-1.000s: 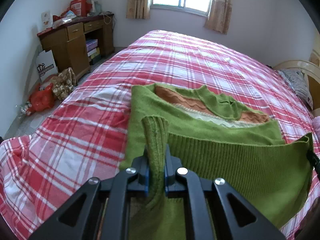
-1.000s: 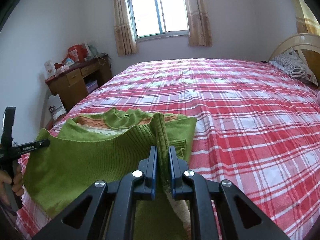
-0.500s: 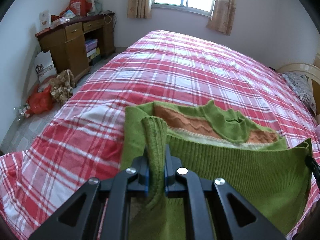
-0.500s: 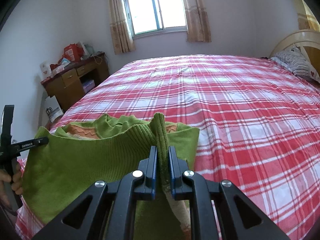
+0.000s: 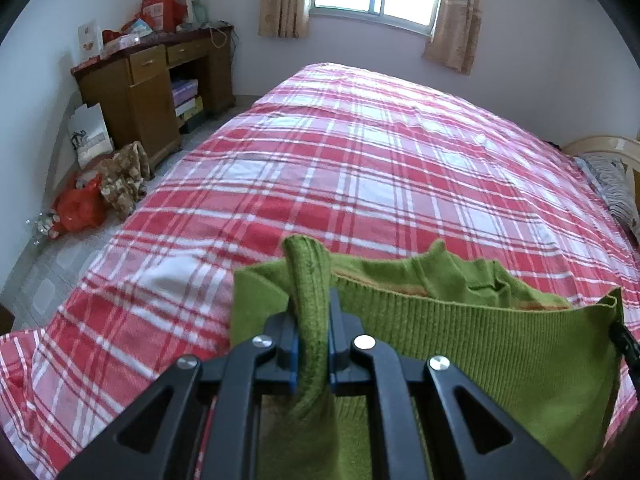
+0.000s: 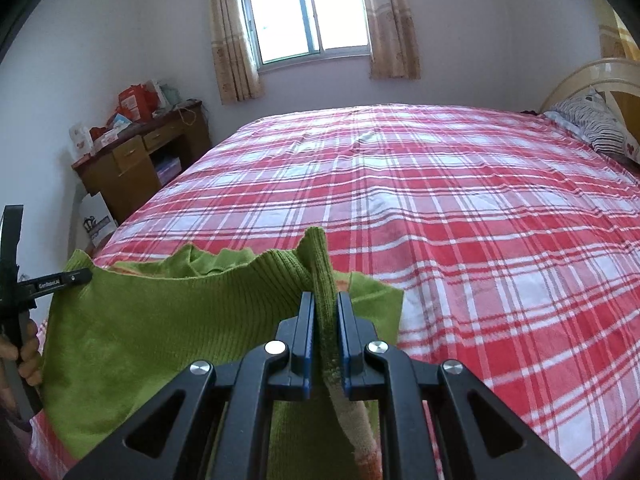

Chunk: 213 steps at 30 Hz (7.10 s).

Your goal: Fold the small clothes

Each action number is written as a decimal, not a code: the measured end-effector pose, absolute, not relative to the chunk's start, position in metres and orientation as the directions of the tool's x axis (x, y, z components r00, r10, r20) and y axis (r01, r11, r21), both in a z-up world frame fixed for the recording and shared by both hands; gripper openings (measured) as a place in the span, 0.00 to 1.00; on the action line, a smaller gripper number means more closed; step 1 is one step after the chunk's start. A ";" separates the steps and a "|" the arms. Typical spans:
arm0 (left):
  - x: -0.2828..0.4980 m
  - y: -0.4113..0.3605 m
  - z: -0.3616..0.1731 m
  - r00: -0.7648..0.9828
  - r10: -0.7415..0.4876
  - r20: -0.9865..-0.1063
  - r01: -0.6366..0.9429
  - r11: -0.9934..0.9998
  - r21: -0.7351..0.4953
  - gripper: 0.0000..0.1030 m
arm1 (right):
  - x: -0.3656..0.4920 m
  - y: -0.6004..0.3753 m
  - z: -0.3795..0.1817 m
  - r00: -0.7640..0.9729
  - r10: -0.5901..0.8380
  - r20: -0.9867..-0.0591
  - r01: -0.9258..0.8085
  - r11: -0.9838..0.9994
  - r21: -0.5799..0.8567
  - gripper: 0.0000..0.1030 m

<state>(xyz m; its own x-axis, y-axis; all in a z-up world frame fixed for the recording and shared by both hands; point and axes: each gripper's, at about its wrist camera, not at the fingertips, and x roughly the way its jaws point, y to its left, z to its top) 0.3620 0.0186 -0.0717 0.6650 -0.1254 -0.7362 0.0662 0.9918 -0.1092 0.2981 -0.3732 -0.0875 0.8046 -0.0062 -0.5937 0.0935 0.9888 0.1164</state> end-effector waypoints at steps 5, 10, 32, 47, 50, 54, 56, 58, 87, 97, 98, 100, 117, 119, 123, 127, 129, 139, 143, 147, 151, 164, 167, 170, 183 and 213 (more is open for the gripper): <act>0.379 0.015 -0.073 0.667 -0.104 -0.737 0.047 0.994 -0.098 0.10 | 0.319 -0.375 -0.091 0.798 -0.023 -0.602 0.104 0.990 0.100 0.09; 0.396 0.009 -0.076 0.676 -0.075 -0.733 0.031 0.997 -0.074 0.10 | 0.339 -0.377 -0.095 0.795 -0.043 -0.606 0.122 0.988 0.091 0.09; 0.408 -0.017 -0.100 0.685 0.154 -0.712 -0.030 0.983 0.184 0.52 | 0.391 -0.378 -0.145 0.639 -0.214 -0.739 0.238 0.968 -0.075 0.41; 0.309 -0.012 -0.068 0.716 0.064 -0.695 0.030 0.992 0.123 0.71 | 0.240 -0.334 -0.097 0.813 -0.080 -0.576 0.141 0.988 0.062 0.34; 0.285 -0.021 -0.067 0.723 0.060 -0.689 0.049 0.989 0.138 0.71 | 0.225 -0.320 -0.109 0.786 -0.029 -0.618 0.075 0.996 0.049 0.16; 0.264 -0.029 -0.068 0.729 0.062 -0.681 0.067 0.985 0.161 0.71 | 0.213 -0.318 -0.128 0.745 -0.012 -0.667 0.064 0.996 0.054 0.13; 0.257 -0.033 -0.071 0.725 0.066 -0.685 0.072 0.983 0.171 0.71 | 0.212 -0.325 -0.138 0.720 -0.018 -0.694 0.078 0.995 0.056 0.13; 0.252 -0.033 -0.070 0.718 0.069 -0.692 0.070 0.983 0.171 0.71 | 0.208 -0.331 -0.148 0.693 -0.049 -0.719 0.104 0.994 0.032 0.13; 0.236 -0.011 -0.086 0.684 0.177 -0.708 -0.017 0.974 0.227 0.71 | 0.198 -0.267 -0.154 0.709 0.020 -0.704 -0.029 1.000 -0.001 0.10; 0.224 0.017 -0.096 0.679 0.111 -0.725 -0.092 0.994 0.065 0.89 | 0.194 -0.268 -0.157 0.728 0.023 -0.686 -0.028 1.000 0.003 0.12; 0.221 0.023 -0.097 0.679 0.092 -0.728 -0.114 0.993 0.019 0.94 | 0.194 -0.269 -0.156 0.729 0.027 -0.684 -0.029 1.000 0.008 0.12; 0.210 0.041 -0.105 0.672 0.046 -0.739 -0.176 0.979 -0.099 0.96 | 0.193 -0.270 -0.156 0.731 0.033 -0.682 -0.030 0.999 0.017 0.12; 0.246 0.064 -0.138 0.708 -0.181 -0.682 -0.241 0.846 -0.475 0.33 | 0.193 -0.272 -0.155 0.727 0.034 -0.685 -0.030 0.999 0.018 0.12; 0.241 0.064 -0.136 0.719 -0.171 -0.673 -0.204 0.875 -0.439 0.23 | 0.195 -0.268 -0.150 0.724 0.022 -0.689 -0.017 1.000 0.015 0.12; 0.222 0.064 -0.122 0.767 -0.158 -0.621 -0.143 0.902 -0.407 0.18 | 0.202 -0.250 -0.128 0.758 0.104 -0.643 -0.060 0.994 0.090 0.12; 0.224 0.067 -0.123 0.758 -0.139 -0.637 -0.159 0.908 -0.387 0.24 | 0.224 -0.220 -0.118 0.769 0.154 -0.620 -0.114 0.988 0.104 0.12; 0.231 0.070 -0.131 0.737 -0.128 -0.663 -0.198 0.898 -0.393 0.38 | 0.237 -0.210 -0.125 0.748 0.192 -0.636 -0.139 0.981 0.133 0.12; 0.242 0.064 -0.138 0.753 -0.113 -0.648 -0.224 0.882 -0.415 0.66 | 0.250 -0.206 -0.161 0.684 0.242 -0.688 -0.146 0.970 0.196 0.12; 0.247 0.067 -0.134 0.752 -0.138 -0.644 -0.232 0.860 -0.455 0.25 | 0.251 -0.208 -0.161 0.688 0.233 -0.687 -0.146 0.972 0.183 0.12; 0.249 0.044 -0.115 0.762 -0.063 -0.645 -0.199 0.924 -0.325 0.21 | 0.250 -0.207 -0.161 0.686 0.251 -0.682 -0.147 0.967 0.208 0.12; 0.248 0.004 -0.082 0.806 -0.026 -0.591 -0.098 0.979 -0.177 0.20 | 0.246 -0.217 -0.158 0.687 0.300 -0.661 -0.143 0.949 0.282 0.12; 0.223 -0.137 -0.107 0.812 -0.044 -0.583 0.255 0.924 0.285 0.19 | 0.206 -0.321 -0.164 0.745 0.194 -0.638 0.086 0.920 0.382 0.12; 0.218 -0.144 -0.116 0.819 -0.010 -0.573 0.253 0.903 0.346 0.19 | 0.210 -0.321 -0.164 0.739 0.199 -0.644 0.088 0.919 0.385 0.12; 0.220 -0.138 -0.110 0.812 -0.047 -0.581 0.263 0.919 0.293 0.19 | 0.215 -0.323 -0.160 0.730 0.210 -0.650 0.073 0.922 0.379 0.13; 0.222 -0.121 -0.111 0.797 -0.167 -0.581 0.283 0.952 0.114 0.19 | 0.349 -0.325 -0.118 0.578 0.618 -0.532 -0.138 0.717 0.683 0.70; 0.195 -0.229 -0.070 0.764 -0.333 -0.552 0.473 0.872 0.127 0.19 | 0.365 -0.384 -0.090 0.629 0.438 -0.642 -0.227 0.894 0.386 0.11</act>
<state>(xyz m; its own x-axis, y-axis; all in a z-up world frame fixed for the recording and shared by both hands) 0.1952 -0.2293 -0.0702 0.7640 -0.3334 -0.5524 0.4726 0.8720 0.1273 0.3654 -0.3836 -0.0899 0.6290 0.4377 -0.6425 -0.2274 0.8939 0.3863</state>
